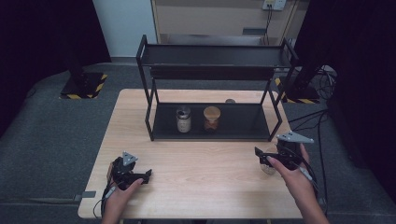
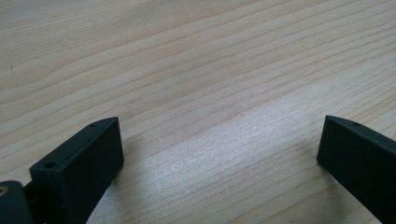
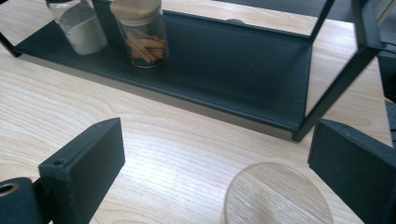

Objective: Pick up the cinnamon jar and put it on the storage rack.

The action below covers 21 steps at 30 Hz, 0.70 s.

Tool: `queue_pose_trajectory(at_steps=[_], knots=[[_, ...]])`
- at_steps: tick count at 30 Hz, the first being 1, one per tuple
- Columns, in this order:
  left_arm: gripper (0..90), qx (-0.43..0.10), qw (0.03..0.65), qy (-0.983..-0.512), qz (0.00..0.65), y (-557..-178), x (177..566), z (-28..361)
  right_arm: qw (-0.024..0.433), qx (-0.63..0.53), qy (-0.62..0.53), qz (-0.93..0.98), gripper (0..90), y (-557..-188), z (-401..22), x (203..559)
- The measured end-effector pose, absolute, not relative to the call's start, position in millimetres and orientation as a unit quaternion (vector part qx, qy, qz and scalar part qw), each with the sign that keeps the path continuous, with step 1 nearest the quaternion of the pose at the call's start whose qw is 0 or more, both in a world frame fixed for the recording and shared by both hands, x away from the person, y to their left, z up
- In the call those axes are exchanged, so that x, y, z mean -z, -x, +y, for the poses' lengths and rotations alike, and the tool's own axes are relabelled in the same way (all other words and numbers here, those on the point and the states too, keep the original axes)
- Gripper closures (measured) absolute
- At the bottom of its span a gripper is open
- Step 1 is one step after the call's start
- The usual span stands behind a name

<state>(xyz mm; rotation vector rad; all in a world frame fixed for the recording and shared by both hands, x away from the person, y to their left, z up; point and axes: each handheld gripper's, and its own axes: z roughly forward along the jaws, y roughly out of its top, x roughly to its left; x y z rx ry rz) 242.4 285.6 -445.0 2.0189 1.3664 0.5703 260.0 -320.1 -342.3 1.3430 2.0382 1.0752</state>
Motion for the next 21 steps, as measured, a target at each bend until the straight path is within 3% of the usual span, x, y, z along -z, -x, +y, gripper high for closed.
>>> queue_pose_trajectory(at_steps=[21], knots=[[0.0, -0.216, 0.314, -0.766, 0.518, -242, 445, 286, 0.241, -0.372, -0.522, 0.729, 3.9, -244, -346, 360]])
